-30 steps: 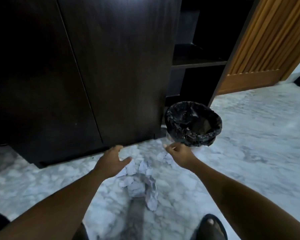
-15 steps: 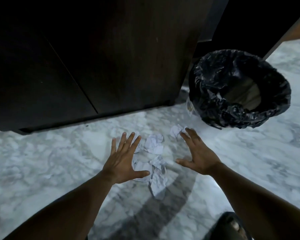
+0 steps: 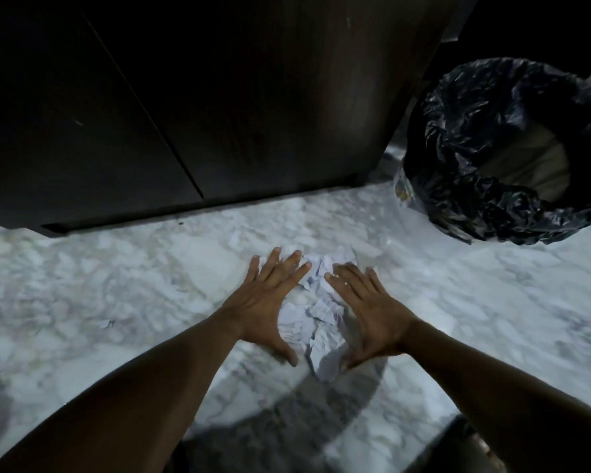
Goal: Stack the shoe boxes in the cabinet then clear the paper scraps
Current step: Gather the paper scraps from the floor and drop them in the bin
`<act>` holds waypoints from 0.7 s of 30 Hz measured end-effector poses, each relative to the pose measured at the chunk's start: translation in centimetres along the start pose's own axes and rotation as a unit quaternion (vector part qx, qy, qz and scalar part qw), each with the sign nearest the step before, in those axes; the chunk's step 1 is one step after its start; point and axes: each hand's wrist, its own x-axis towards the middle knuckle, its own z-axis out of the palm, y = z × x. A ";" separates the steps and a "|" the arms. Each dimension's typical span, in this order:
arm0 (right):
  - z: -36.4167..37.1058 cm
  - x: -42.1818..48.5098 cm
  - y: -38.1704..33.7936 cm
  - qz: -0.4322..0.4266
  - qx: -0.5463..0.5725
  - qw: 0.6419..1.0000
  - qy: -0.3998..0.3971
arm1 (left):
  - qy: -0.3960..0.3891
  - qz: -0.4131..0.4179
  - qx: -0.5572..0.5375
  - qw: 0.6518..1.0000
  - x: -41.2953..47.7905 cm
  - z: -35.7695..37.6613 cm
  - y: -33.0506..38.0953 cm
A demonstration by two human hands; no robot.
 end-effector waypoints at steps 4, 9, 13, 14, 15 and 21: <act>1.9 -0.8 -1.8 0.004 -0.022 0.999 0.031 | -0.031 0.012 0.043 0.999 1.0 0.4 -0.3; 3.0 0.3 -2.8 0.064 -0.014 0.996 0.066 | -0.019 0.002 0.032 0.999 1.1 0.7 -0.2; 2.8 0.3 -2.1 0.107 0.044 0.984 0.138 | 0.022 -0.030 -0.024 0.999 -0.1 1.3 -0.3; 2.8 0.1 -2.0 0.107 0.046 0.982 0.146 | 0.032 -0.040 -0.033 0.998 -0.4 1.5 -0.3; 2.7 0.0 -1.9 0.100 0.042 0.983 0.151 | 0.040 -0.048 -0.035 0.997 -0.6 1.7 -0.3; 0.9 -1.2 -0.8 0.073 -0.006 0.975 0.212 | 0.118 -0.050 0.014 0.992 -1.6 2.6 -0.5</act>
